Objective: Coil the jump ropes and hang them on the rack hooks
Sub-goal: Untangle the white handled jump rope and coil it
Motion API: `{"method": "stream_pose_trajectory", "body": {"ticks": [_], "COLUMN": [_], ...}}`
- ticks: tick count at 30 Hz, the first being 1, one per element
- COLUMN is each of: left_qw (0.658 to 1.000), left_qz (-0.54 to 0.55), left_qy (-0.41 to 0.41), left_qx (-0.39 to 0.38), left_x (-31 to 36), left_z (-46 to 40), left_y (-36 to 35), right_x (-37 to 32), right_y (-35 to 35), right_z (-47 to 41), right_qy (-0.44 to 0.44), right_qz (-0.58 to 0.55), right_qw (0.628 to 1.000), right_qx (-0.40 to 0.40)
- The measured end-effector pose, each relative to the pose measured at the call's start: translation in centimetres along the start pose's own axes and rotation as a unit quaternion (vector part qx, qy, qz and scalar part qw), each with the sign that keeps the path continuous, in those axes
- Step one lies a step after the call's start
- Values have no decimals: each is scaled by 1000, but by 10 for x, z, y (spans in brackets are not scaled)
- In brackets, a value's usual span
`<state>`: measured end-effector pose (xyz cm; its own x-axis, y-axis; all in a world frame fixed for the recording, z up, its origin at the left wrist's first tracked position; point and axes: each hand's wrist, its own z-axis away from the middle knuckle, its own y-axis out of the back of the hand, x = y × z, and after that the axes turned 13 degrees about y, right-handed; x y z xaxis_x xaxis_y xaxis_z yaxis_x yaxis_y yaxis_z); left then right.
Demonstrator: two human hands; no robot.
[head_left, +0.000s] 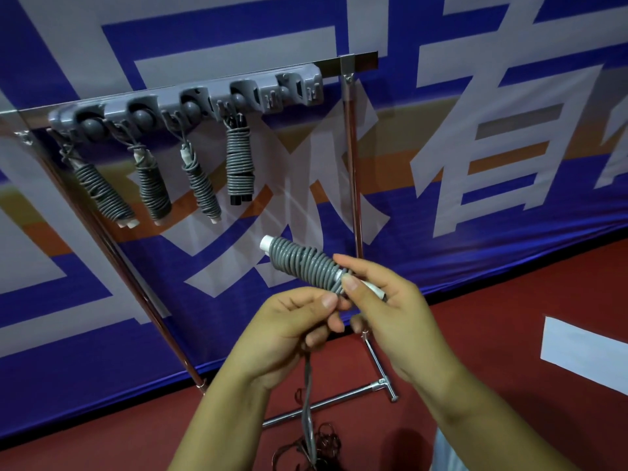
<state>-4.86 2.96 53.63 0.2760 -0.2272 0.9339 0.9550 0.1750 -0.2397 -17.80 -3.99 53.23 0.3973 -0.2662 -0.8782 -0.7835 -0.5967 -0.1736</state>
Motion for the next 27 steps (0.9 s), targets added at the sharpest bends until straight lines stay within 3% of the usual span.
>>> {"method": "stream_pose_trajectory", "body": {"ticks": [7, 14, 20, 23, 27], "left_qw": [983, 978, 990, 989, 984], "left_qz": [9, 2, -48, -34, -45], "left_qy": [-120, -157, -92, -77, -123], "left_qx": [138, 139, 96, 120, 121], "left_x": [4, 9, 9, 10, 6], "left_z": [17, 23, 24, 20, 16], "left_y": [-11, -21, -21, -20, -19], "right_x": [-12, -21, -25, -29, -27], "right_y": [-7, -11, -12, -13, -14], "right_z": [6, 5, 12, 14, 16], "right_qy": [37, 78, 75, 72, 31], "right_qz": [13, 43, 10, 3, -24], "right_qw": [998, 996, 995, 996, 997], "right_qx": [42, 32, 62, 62, 63]}}
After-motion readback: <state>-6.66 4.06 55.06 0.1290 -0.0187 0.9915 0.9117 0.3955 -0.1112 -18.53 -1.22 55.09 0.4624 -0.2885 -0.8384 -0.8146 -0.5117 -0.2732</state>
